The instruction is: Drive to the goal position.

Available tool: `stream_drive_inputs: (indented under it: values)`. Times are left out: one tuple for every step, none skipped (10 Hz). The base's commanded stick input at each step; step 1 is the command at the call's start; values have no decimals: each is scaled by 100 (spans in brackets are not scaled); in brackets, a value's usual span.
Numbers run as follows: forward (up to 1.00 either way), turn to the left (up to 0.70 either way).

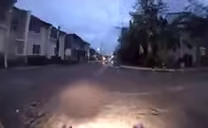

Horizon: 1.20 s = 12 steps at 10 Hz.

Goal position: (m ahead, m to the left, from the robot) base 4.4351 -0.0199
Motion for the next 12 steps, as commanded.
stream_drive_inputs:
  values:
    - [50, 0]
    - [50, 0]
    - [50, 0]
    - [50, 0]
    - [50, 0]
    - [50, 0]
    - [50, -32]
    - [50, -50]
    - [50, -21]
    - [50, 0]
    - [50, 0]
    - [50, 0]
